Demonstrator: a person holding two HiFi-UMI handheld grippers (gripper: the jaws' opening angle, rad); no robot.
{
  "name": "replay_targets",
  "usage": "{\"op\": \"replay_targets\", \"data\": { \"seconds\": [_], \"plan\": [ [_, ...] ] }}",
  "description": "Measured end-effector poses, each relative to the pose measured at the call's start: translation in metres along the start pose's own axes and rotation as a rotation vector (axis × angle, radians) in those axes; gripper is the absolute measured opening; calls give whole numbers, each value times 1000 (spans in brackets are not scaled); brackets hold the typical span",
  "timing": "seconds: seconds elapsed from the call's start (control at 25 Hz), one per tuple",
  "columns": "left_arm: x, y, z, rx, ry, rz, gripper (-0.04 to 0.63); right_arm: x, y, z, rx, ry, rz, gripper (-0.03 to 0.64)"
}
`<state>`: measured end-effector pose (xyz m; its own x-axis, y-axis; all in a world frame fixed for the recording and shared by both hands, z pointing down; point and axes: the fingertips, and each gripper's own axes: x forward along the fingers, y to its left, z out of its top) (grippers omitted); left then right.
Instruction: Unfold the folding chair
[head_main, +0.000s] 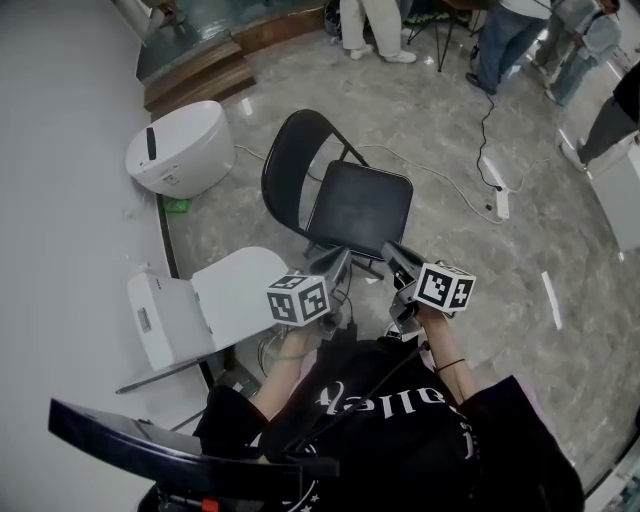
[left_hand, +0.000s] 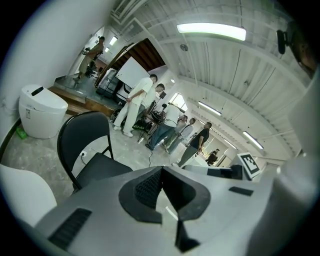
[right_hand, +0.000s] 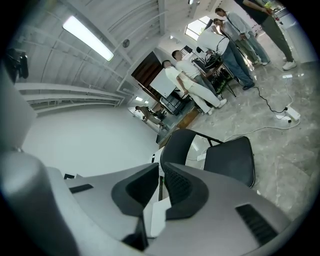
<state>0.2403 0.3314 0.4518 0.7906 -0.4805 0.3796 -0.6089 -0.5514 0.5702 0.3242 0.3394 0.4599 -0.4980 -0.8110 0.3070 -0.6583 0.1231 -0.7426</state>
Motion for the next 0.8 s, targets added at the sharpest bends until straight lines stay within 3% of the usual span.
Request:
{"op": "replay_targets", "data": {
  "seconds": [0.44, 0.8],
  "plan": [
    [-7, -13, -22, 30, 45, 13, 3, -9, 1, -15, -7, 4, 9, 46],
    [-20, -1, -20, -45, 25, -20, 3, 0, 10, -27, 42, -5, 20, 46]
  ]
}}
